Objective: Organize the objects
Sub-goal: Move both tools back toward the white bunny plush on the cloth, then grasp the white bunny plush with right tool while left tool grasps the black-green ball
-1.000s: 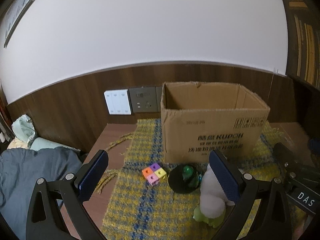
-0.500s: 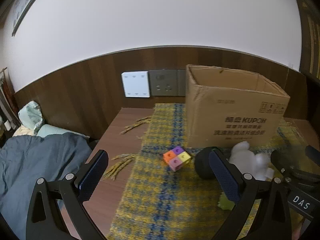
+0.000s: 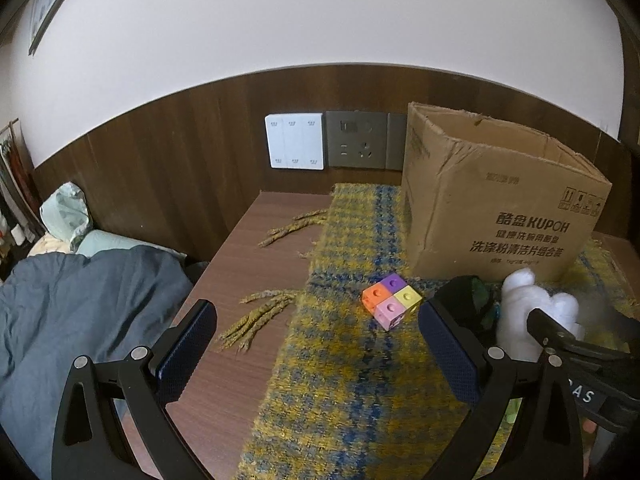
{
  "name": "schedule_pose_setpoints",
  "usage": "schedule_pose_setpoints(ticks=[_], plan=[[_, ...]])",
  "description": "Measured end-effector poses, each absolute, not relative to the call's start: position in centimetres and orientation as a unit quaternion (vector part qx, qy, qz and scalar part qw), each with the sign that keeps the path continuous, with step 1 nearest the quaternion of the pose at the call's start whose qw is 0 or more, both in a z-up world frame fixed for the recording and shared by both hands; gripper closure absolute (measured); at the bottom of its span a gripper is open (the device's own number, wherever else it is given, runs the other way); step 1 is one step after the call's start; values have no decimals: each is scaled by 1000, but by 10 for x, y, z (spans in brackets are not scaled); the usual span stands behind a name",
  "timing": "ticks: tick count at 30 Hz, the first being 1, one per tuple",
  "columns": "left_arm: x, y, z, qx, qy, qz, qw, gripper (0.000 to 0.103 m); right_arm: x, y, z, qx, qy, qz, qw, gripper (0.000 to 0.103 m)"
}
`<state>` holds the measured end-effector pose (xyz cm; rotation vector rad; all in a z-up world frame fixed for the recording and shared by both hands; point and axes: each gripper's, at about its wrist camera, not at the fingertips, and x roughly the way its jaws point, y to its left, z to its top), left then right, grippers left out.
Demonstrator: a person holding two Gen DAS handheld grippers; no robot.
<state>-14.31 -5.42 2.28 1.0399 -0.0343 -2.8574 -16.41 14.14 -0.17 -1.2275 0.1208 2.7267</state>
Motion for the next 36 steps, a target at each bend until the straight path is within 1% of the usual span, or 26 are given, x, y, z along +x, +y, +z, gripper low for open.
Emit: schedule_pose_setpoints(ticks=[10, 15, 16, 18, 21, 24, 36], plan=[[-154, -55, 11, 356, -10, -933, 45, 0, -180, 136, -17, -432, 38, 898, 76, 1], [-154, -56, 10, 358, -9, -933, 43, 0, -188, 133, -31, -456, 46, 887, 60, 2], [-154, -57, 10, 359, -9, -932, 43, 0, -188, 133, -32, -455, 50, 887, 57, 2], [-155, -57, 10, 359, -9, -932, 43, 0, -185, 134, -29, -448, 53, 891, 58, 12], [-156, -55, 9, 360, -11, -932, 41, 0, -183, 131, -27, -444, 45, 893, 58, 15], [-155, -51, 9, 360, -14, -932, 39, 0, -179, 132, -24, -440, 46, 895, 59, 17], [-161, -15, 10, 363, -27, -931, 13, 0, -154, 161, 4, -398, 46, 911, 100, 18]])
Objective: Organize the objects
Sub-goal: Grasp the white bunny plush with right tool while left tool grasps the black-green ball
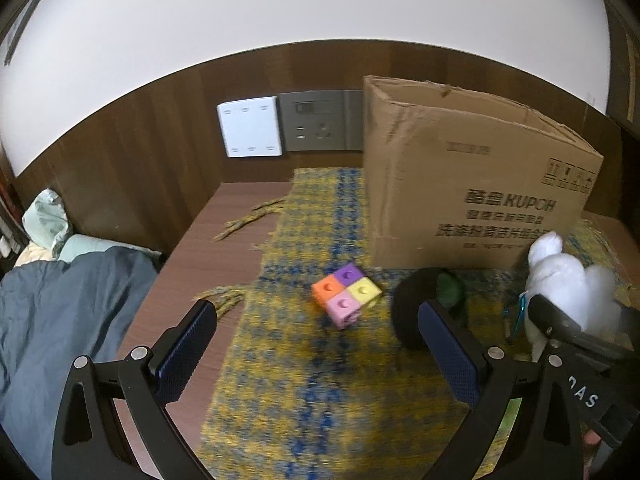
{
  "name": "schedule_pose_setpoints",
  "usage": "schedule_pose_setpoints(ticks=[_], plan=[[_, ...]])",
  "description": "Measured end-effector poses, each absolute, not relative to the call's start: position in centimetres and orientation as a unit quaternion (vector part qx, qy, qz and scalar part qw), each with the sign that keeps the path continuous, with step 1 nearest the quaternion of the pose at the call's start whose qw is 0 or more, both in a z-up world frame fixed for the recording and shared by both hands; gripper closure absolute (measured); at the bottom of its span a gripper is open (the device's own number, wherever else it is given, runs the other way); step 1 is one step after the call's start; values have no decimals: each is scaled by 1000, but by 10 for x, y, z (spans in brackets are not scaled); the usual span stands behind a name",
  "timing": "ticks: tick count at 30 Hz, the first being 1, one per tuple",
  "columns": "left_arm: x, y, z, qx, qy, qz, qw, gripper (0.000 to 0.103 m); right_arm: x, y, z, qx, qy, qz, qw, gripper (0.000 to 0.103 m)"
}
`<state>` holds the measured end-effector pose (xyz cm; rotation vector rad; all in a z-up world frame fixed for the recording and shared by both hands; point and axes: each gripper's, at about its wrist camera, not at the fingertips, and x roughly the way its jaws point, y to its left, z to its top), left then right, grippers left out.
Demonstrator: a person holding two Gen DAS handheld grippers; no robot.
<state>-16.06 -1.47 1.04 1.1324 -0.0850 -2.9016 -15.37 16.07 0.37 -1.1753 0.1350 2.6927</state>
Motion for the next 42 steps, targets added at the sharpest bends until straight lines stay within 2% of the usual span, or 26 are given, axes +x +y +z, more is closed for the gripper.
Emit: schedule_pose_setpoints(ticks=[9, 13, 15, 21, 42], plan=[[-171, 23, -4, 382, -37, -923, -14, 2, -149, 193, 12, -382, 55, 914, 123, 18], [-175, 36, -11, 390, -44, -919, -24, 8, -148, 203, 11, -381, 56, 914, 130, 18], [-178, 42, -15, 397, -45, -916, -30, 18, -148, 208, 10, -381, 59, 913, 131, 19], [-188, 53, -29, 419, -50, -905, -45, 41, -148, 215, 9, -381, 63, 913, 133, 19], [-179, 53, -22, 404, -63, -911, -45, 44, -142, 209, 14, -373, 58, 917, 129, 19]])
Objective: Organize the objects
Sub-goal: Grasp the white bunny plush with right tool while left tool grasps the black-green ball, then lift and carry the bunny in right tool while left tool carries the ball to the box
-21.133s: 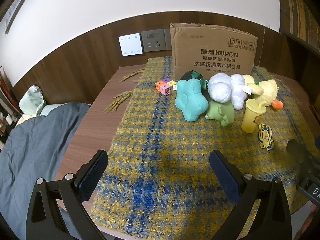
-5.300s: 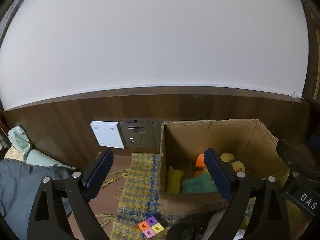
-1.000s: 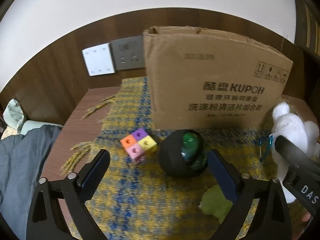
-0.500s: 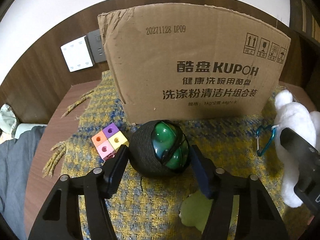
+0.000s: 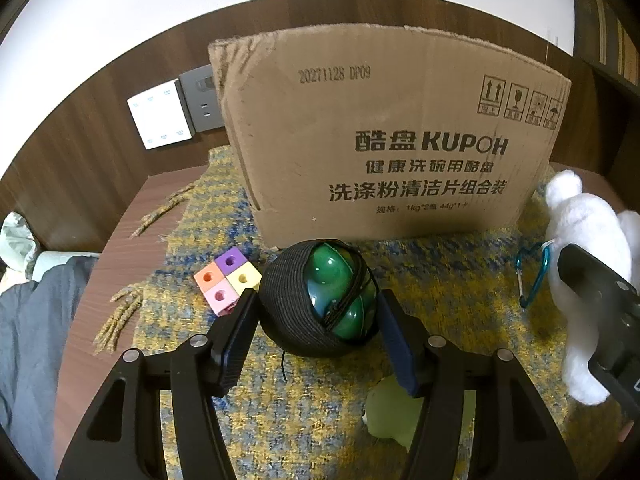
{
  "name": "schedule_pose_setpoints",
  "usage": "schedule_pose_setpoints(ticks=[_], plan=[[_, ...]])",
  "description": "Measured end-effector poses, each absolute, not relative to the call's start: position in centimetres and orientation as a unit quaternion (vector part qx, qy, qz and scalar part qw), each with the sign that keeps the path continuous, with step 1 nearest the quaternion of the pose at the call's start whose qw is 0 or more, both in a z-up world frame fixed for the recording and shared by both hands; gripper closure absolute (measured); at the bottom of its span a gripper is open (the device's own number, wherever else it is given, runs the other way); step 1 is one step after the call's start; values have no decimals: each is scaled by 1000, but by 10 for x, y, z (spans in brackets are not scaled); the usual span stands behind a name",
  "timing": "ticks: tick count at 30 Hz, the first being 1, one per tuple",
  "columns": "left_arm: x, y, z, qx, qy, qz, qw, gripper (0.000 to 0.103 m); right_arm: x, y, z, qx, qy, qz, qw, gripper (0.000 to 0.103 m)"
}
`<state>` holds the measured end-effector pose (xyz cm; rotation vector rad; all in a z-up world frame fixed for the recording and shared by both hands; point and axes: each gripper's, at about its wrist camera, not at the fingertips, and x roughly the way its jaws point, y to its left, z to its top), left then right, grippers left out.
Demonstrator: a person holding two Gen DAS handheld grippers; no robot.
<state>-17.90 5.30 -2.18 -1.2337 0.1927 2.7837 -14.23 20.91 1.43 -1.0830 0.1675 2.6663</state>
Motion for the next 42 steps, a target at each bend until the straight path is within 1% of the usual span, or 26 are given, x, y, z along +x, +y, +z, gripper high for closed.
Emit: schedule_pose_setpoints(ticks=[19, 42], plan=[[-164, 40, 21, -366, 49, 928, 45, 44, -132, 197, 51, -341, 46, 931, 119, 19], [-163, 31, 97, -292, 35, 955, 42, 44, -135, 187, 128, -274, 28, 955, 114, 19]])
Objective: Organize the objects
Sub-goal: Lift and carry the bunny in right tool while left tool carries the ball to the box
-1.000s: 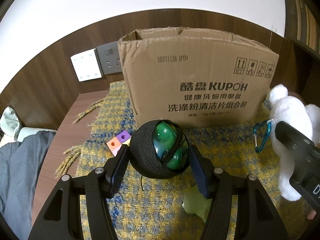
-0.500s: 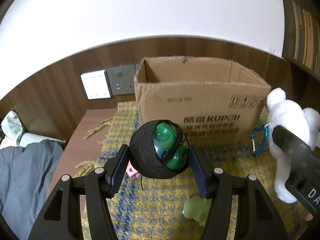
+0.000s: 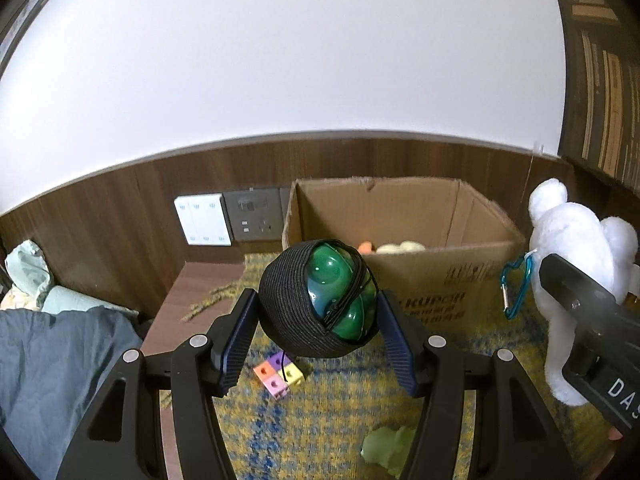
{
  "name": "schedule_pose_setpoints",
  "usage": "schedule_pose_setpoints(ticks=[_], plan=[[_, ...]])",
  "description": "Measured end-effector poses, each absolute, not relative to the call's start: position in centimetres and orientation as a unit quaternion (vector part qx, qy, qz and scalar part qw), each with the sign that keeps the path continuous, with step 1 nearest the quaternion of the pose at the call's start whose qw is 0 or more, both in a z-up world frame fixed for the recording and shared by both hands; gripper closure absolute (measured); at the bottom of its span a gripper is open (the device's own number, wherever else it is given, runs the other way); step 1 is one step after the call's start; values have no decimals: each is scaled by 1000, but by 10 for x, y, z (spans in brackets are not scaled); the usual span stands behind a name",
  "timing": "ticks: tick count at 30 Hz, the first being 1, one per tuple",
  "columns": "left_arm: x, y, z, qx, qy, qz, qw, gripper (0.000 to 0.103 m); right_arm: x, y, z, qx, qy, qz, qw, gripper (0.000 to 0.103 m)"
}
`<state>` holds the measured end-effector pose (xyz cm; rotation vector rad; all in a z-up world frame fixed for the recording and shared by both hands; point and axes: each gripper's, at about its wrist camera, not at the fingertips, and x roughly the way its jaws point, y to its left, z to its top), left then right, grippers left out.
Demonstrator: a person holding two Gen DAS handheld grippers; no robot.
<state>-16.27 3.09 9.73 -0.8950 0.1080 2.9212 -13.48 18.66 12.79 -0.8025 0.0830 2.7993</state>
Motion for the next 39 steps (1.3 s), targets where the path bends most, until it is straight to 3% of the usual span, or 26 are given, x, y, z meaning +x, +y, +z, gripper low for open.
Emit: schedule_pose_setpoints(ticks=[18, 39], plan=[[-186, 37, 140, -250, 34, 966, 50, 44, -162, 187, 164, -242, 29, 964, 105, 19], [-258, 52, 126, -271, 33, 961, 54, 43, -232, 204, 156, -267, 33, 957, 105, 19]])
